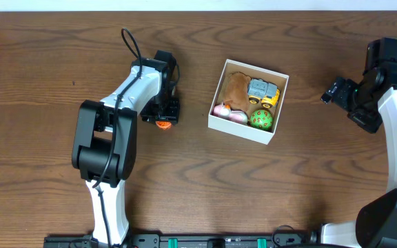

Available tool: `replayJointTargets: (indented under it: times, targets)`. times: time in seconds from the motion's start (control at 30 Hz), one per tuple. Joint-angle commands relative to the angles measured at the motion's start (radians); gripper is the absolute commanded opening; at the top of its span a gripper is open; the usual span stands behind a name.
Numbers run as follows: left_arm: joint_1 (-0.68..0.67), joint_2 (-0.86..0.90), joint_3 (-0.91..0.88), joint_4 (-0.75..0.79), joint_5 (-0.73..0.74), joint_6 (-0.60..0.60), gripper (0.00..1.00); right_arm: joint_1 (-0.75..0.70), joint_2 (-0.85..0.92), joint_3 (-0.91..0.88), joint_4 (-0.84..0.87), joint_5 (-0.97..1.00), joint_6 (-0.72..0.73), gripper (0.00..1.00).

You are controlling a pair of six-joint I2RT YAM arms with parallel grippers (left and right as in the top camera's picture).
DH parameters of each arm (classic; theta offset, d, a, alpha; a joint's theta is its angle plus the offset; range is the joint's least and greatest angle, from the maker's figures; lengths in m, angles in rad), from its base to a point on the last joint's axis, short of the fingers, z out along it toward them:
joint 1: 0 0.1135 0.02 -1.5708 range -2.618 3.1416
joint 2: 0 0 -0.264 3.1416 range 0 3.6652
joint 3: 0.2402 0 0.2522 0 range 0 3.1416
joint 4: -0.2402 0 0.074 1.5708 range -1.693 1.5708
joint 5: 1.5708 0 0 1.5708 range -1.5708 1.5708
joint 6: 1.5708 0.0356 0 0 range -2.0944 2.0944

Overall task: Pack container
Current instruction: 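Carry the orange toy into the box and release it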

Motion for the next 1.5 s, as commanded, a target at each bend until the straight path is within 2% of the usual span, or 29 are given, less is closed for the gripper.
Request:
replayJointTargets:
  times: [0.0, 0.13, 0.47, 0.63, 0.77, 0.97, 1.13, 1.4, 1.47]
  targets:
    - [0.003, 0.029, 0.005, -0.012, -0.004, 0.024, 0.56, -0.003, 0.001, -0.001, -0.003, 0.000, 0.018, 0.99]
    - [0.003, 0.014, 0.055, -0.078, -0.005, 0.024, 0.50, -0.003, 0.001, -0.001, -0.003, 0.000, 0.018, 0.99]
    - [-0.015, -0.173, 0.239, -0.232, -0.022, 0.023, 0.48, -0.003, 0.001, -0.001, -0.003, 0.000, 0.018, 0.99]
    - [-0.107, -0.317, 0.261, -0.206, 0.004, 0.023, 0.49, -0.003, 0.001, -0.001, -0.002, 0.000, 0.018, 0.99]
    - [-0.231, -0.367, 0.261, -0.142, 0.003, 0.024, 0.48, -0.003, 0.001, -0.001, -0.002, 0.000, 0.018, 0.99]
    - [-0.378, -0.305, 0.232, 0.045, 0.003, 0.084, 0.48, -0.004, 0.001, -0.001, -0.003, 0.000, 0.018, 0.99]
    - [-0.421, -0.183, 0.231, 0.161, 0.004, 0.084, 0.49, -0.003, 0.001, -0.001, -0.003, 0.000, 0.018, 0.99]
    - [-0.440, -0.041, 0.231, 0.212, 0.004, 0.106, 0.49, -0.003, 0.001, -0.001, -0.007, 0.000, 0.018, 0.99]
    - [-0.440, -0.037, 0.231, 0.219, 0.004, 0.106, 0.57, -0.003, 0.001, -0.001, -0.010, 0.000, 0.018, 0.99]
